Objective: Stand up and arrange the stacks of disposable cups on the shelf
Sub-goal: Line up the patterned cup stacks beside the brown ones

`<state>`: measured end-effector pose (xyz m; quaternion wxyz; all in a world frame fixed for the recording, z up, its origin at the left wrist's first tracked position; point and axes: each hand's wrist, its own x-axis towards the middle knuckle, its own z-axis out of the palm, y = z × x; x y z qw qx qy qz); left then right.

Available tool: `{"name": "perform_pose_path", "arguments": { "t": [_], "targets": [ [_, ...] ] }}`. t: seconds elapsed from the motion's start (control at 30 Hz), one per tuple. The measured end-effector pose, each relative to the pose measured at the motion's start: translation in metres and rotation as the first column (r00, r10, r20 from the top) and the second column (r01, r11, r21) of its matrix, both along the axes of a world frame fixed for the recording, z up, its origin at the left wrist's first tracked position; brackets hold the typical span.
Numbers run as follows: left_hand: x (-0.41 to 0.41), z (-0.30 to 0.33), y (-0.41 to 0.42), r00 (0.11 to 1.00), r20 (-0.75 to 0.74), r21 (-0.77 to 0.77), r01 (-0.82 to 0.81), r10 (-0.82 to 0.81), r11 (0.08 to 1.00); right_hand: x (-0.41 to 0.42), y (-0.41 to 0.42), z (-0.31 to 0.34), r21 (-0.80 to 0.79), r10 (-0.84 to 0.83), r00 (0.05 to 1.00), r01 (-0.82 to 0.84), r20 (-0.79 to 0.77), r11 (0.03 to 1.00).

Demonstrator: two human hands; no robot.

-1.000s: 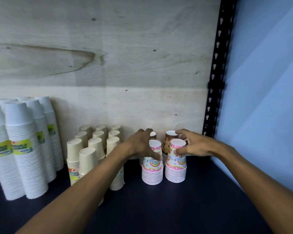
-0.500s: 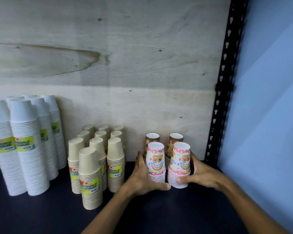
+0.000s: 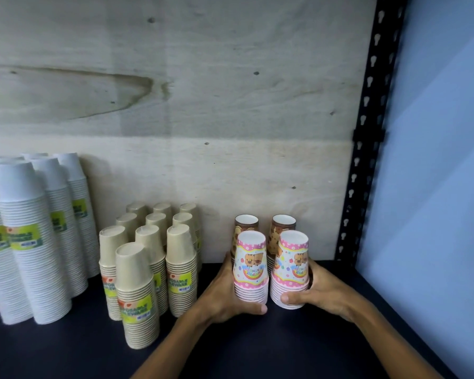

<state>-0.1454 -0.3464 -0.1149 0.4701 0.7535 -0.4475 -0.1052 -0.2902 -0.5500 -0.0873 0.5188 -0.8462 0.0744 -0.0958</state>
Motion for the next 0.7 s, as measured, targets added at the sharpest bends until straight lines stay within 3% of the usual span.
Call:
{"name": "perform_pose_path", "arguments": {
  "t": [0.3, 0.4, 0.7],
  "targets": [
    [0.0038, -0.0063, 0.0010, 0.999, 0.012, 0.003, -0.038, 0.038, 0.999, 0.0004, 0.0066, 0.0009, 0.020, 0.011, 1.000, -0.012, 0.023, 1.000],
    [0.0024, -0.0052, 0.0029, 0.997, -0.078, -0.001, 0.026, -0.026, 1.000, -0.0010, 0.0066, 0.0017, 0.039, 0.019, 0.999, -0.020, 0.029, 0.999],
    [0.0016, -0.0037, 0.0009, 0.995, -0.039, -0.084, 0.083, -0.087, 0.993, -0.0011, 0.0033, 0.0037, 0.065, 0.006, 0.999, -0.004, -0.034, 0.998]
  ]
}}
